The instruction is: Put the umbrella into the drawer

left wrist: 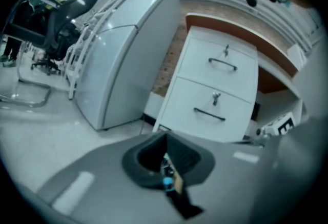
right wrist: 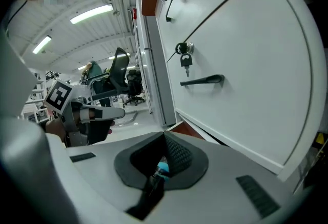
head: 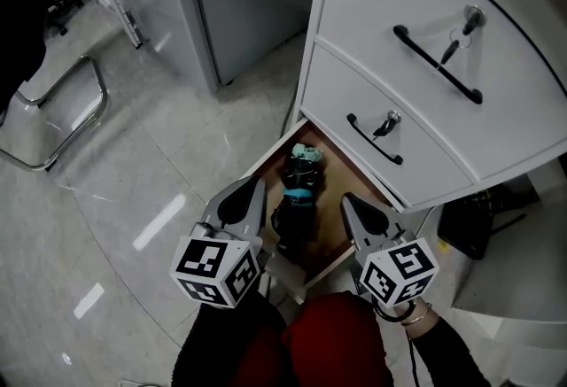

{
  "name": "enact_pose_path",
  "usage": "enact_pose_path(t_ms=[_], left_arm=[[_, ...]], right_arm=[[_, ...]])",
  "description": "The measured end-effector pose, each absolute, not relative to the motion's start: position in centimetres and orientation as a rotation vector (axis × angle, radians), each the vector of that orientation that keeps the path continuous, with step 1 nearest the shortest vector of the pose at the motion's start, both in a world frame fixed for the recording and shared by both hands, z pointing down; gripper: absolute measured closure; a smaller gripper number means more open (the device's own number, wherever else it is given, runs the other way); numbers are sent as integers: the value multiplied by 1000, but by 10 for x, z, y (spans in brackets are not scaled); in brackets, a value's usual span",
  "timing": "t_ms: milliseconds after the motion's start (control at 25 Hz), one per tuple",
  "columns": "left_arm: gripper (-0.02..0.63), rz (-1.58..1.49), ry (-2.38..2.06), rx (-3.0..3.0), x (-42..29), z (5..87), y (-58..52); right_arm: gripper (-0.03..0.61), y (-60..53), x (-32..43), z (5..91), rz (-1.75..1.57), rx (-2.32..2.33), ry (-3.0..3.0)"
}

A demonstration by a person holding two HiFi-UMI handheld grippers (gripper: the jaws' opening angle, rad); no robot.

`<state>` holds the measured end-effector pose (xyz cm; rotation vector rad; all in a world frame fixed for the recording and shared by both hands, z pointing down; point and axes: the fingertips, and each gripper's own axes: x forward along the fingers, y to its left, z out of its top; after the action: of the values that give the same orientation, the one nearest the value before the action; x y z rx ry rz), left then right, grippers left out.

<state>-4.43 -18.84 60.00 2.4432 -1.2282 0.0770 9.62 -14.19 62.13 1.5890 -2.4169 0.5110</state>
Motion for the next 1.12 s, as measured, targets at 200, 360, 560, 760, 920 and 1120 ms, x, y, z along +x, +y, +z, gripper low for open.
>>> enact_pose_path(t_ms=[200,360,560,760,920,1120], left_arm=[[612,76,-1290,2465,-65,591,-174],[611,76,-1337,2503,-73,581,-170],[611,79,-1337,2536,-78,573,-162],[611,121,-1297,2564,-78,575,-150],[611,137,-1268,2582,-77,576,-143],[611,139,-1254,2604,-78,574,-136]], right_arm=[[577,-133,96,609,466,1587,-2464],[577,-127,99,599,447,1602,-2489],[577,-122,103,590,438,1629,-2504],[577,-118,104,574,411,1647,-2536],[577,-112,104,559,356,1653,-2574],[577,-101,110,547,330,1653,-2615]])
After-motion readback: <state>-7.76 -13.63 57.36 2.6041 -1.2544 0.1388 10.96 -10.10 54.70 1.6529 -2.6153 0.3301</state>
